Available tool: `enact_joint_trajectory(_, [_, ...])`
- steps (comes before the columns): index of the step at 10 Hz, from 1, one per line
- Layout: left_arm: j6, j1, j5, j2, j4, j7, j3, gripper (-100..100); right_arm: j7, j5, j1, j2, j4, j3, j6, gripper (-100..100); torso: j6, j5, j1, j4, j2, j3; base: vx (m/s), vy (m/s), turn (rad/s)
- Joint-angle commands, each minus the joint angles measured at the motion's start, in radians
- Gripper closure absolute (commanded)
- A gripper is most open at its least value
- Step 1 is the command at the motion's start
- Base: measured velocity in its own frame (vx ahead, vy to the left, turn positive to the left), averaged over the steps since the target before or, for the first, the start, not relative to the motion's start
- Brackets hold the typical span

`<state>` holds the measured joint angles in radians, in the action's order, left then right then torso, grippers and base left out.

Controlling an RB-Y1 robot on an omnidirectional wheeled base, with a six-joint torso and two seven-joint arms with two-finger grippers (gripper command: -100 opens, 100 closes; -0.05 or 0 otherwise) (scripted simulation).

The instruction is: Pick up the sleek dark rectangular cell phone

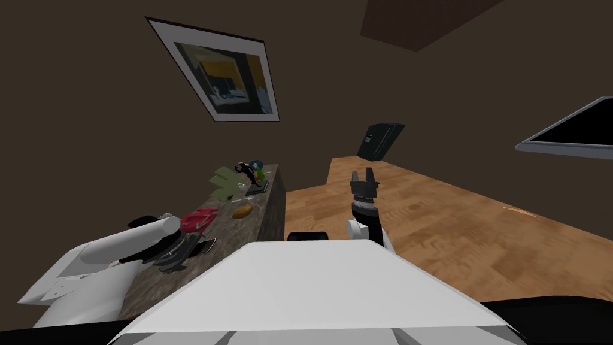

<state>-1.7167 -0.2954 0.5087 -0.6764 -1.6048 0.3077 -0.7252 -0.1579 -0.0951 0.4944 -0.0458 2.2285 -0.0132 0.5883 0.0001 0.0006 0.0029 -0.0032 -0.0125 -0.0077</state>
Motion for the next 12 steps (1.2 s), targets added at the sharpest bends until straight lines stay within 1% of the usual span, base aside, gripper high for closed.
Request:
enact_joint_trajectory(1, [0.0, 0.0, 0.0, 0.0, 0.0, 0.0, 0.0, -100, 0.0, 0.0, 0.0, 0.0, 0.0, 0.0, 0.0, 0, 0.0, 0.0, 0.0, 0.0, 0.0, 0.0, 0.078, 0.01, 0.004])
enact_joint_trajectory(2, [-0.003, 0.0, 0.0, 0.0, 0.001, 0.002, 0.0, 0, 0.0, 0.0, 0.0, 0.0, 0.0, 0.0, 0.0, 0, 0.0, 0.0, -0.001, 0.001, 0.006, 0.003, 0.016, 0.002, -0.003])
enact_joint_trajectory(3, [0.023, 0.015, -0.015, 0.007, 0.031, -0.013, 0.016, -100, 0.0, 0.0, 0.0, 0.0, 0.0, 0.0, 0.0, 0, 0.0, 0.0, -0.002, 0.002, 0.01, 0.006, -0.037, 0.015, -0.131])
enact_joint_trajectory(5, [0.048, 0.029, -0.03, 0.014, 0.06, -0.028, 0.032, -100, 0.0, 0.0, -0.001, 0.0, 0.0, 0.0, 0.0, 0, 0.0, 0.0, 0.0, 0.004, 0.018, 0.01, -0.099, 0.034, -0.091])
enact_joint_trajectory(6, [0.037, 0.025, -0.025, 0.013, 0.048, -0.023, 0.027, -100, 0.0, 0.0, -0.001, 0.0, 0.0, 0.0, 0.0, 0, 0.0, 0.0, 0.0, 0.004, 0.02, 0.011, -0.043, 0.013, -0.015])
enact_joint_trajectory(7, [0.04, 0.025, -0.026, 0.013, 0.05, -0.025, 0.028, 100, 0.0, 0.0, -0.001, 0.0, 0.0, 0.0, 0.0, 0, -0.001, 0.0, -0.001, 0.004, 0.017, 0.01, -0.009, 0.003, 0.011])
enact_joint_trajectory(11, [0.04, 0.025, -0.026, 0.013, 0.049, -0.024, 0.028, 100, 0.0, 0.0, 0.0, 0.0, 0.0, 0.0, 0.0, 0, 0.0, 0.001, 0.0, 0.003, 0.013, 0.007, 0.0, 0.0, 0.0])
enact_joint_trajectory(12, [0.04, 0.025, -0.026, 0.013, 0.05, -0.024, 0.028, 0, 0.0, 0.0, 0.0, 0.0, 0.0, 0.0, 0.0, 0, 0.0, 0.001, 0.0, 0.003, 0.013, 0.007, 0.0, 0.0, 0.0])
